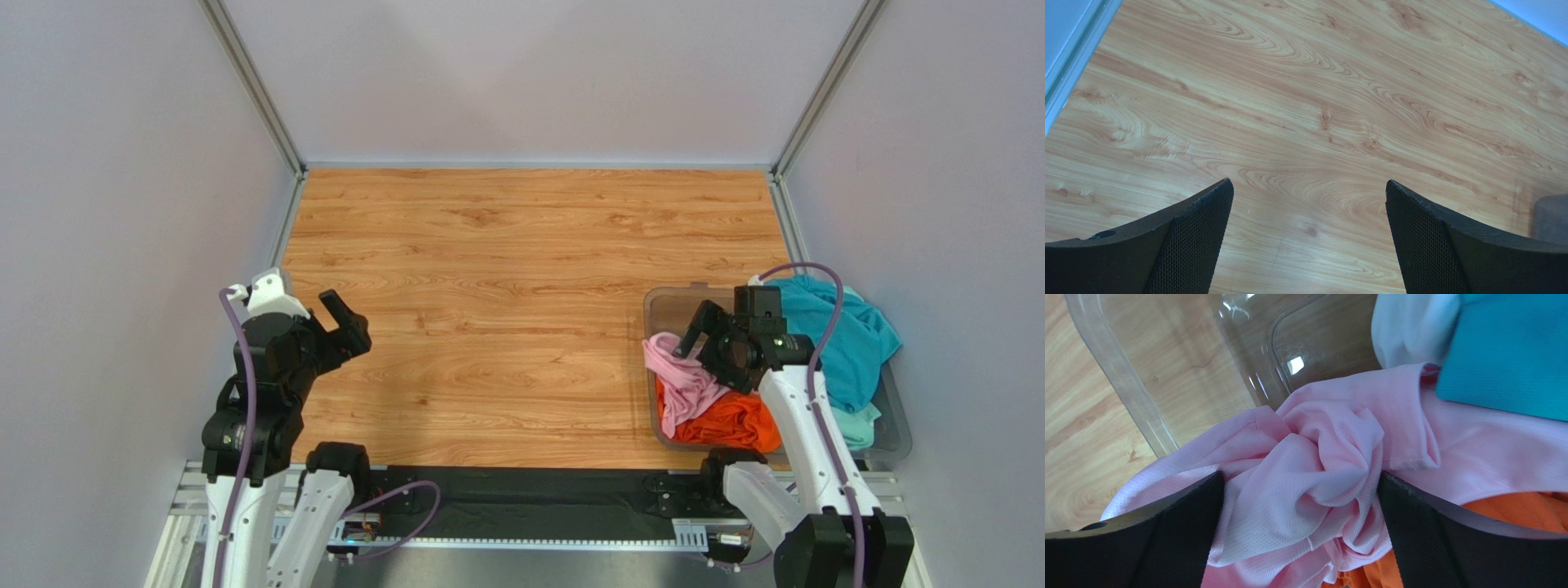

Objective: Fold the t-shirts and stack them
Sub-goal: Grab the tshirt from the pile

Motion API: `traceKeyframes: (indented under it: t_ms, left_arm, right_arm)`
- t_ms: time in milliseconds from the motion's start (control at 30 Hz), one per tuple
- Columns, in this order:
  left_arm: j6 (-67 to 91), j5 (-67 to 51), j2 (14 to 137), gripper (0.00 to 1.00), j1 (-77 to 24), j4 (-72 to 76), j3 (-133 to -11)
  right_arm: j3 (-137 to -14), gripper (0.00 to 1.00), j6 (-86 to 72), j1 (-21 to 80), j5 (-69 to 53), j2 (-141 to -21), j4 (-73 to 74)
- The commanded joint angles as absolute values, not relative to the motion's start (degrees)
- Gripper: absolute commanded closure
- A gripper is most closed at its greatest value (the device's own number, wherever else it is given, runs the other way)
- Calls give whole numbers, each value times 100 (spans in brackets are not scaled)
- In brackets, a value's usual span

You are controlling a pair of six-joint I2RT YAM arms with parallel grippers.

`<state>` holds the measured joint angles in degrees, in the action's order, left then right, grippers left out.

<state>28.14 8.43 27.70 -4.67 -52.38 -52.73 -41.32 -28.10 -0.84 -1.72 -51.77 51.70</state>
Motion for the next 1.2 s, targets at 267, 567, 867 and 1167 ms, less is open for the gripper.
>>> traceKeyframes:
  t_ms: [267,567,867,1167]
  left_arm:
    - [2707,800,2786,0,-431,-5177,-5221]
    - [2725,756,2777,0,-431,-5177,-5212]
    - [2733,756,2786,0,-431,-5177,-5212]
    - [2716,747,2795,0,-431,-5159,-5186]
  right_arm:
    - [-4086,74,-2971,-105,-721,-5177,4271]
    - [-5290,100,-2673,-105,-132,-4395,5097]
    - [-7364,100,-2496,-105,-79,-4192,5257]
    - [-9251,100,-2408,-105,-1834,-5419,4343]
